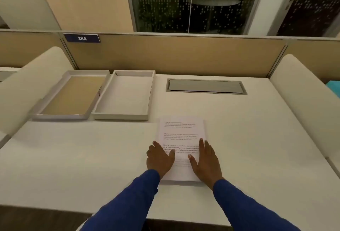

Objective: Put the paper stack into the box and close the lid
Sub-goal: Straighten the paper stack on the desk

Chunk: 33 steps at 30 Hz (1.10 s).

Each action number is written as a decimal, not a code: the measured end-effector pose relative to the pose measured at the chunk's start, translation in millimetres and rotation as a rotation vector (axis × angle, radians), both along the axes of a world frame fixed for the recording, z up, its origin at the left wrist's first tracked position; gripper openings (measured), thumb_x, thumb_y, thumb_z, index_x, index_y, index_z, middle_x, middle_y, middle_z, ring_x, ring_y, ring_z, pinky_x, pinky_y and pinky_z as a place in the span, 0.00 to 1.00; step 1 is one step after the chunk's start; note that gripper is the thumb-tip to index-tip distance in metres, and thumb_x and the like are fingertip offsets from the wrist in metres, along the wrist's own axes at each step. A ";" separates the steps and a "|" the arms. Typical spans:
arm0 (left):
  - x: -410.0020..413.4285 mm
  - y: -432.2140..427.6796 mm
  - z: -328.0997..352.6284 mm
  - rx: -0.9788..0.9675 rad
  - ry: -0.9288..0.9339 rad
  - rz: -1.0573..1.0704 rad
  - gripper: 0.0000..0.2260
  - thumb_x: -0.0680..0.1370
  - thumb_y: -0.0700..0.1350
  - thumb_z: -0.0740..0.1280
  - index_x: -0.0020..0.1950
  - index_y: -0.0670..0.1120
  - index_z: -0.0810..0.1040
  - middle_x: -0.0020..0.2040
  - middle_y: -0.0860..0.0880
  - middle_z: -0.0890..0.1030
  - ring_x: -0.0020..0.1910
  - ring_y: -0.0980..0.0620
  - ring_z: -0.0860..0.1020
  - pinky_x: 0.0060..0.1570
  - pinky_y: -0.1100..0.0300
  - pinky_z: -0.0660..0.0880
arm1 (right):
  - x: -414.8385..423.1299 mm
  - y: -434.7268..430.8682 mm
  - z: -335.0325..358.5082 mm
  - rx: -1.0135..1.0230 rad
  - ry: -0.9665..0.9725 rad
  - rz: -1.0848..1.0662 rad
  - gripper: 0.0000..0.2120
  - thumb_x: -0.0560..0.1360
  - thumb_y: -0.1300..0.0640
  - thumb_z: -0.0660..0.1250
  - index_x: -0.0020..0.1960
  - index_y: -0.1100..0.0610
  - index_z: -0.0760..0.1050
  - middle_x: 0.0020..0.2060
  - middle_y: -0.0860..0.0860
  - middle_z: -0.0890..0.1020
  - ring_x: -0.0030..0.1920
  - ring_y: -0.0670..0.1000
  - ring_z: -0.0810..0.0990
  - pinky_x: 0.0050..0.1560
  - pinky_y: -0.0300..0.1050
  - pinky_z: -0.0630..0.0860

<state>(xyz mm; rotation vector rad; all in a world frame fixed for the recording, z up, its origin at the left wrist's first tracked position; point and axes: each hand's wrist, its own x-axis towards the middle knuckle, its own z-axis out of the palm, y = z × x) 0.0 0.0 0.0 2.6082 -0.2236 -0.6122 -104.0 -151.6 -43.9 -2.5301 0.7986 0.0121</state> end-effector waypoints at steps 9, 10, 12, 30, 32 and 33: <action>11.5 0.6 -2.2 -0.049 0.174 0.246 0.25 0.77 0.58 0.70 0.66 0.41 0.75 0.65 0.41 0.73 0.64 0.40 0.74 0.62 0.49 0.76 | -9.0 11.8 -23.8 0.059 -0.055 -0.002 0.41 0.83 0.39 0.54 0.82 0.56 0.35 0.82 0.53 0.38 0.82 0.55 0.42 0.82 0.51 0.43; 14.0 0.3 -1.2 -0.072 0.188 0.278 0.25 0.77 0.57 0.70 0.65 0.41 0.75 0.66 0.40 0.73 0.64 0.40 0.74 0.61 0.50 0.76 | -9.1 11.7 -24.8 0.059 -0.054 0.000 0.41 0.83 0.39 0.54 0.82 0.56 0.35 0.82 0.53 0.38 0.82 0.55 0.42 0.81 0.51 0.42; 18.0 -0.7 -1.6 -0.113 0.204 0.341 0.24 0.77 0.54 0.71 0.66 0.40 0.74 0.66 0.40 0.72 0.65 0.39 0.73 0.59 0.49 0.75 | -9.2 12.1 -26.3 0.066 -0.064 0.000 0.41 0.83 0.39 0.54 0.82 0.56 0.34 0.82 0.52 0.37 0.82 0.55 0.42 0.81 0.50 0.42; 25.6 9.0 -7.9 -0.592 0.442 0.472 0.23 0.74 0.43 0.77 0.61 0.43 0.68 0.60 0.40 0.79 0.55 0.40 0.82 0.52 0.45 0.83 | -9.6 12.3 -34.2 0.059 -0.100 -0.002 0.41 0.82 0.38 0.54 0.82 0.54 0.34 0.82 0.51 0.37 0.83 0.55 0.44 0.81 0.50 0.42; 27.4 10.6 -8.9 -0.609 0.464 0.483 0.20 0.75 0.42 0.77 0.59 0.43 0.68 0.59 0.40 0.79 0.56 0.39 0.82 0.54 0.43 0.82 | -9.7 11.8 -35.1 0.058 -0.098 -0.002 0.41 0.82 0.38 0.54 0.82 0.54 0.33 0.82 0.51 0.37 0.83 0.54 0.43 0.81 0.50 0.42; 28.5 10.8 -9.3 -0.616 0.474 0.486 0.20 0.75 0.42 0.76 0.59 0.42 0.69 0.59 0.39 0.80 0.57 0.39 0.82 0.56 0.41 0.82 | -9.5 11.6 -35.5 0.059 -0.098 -0.002 0.41 0.82 0.38 0.54 0.82 0.54 0.33 0.82 0.51 0.37 0.83 0.54 0.43 0.81 0.50 0.43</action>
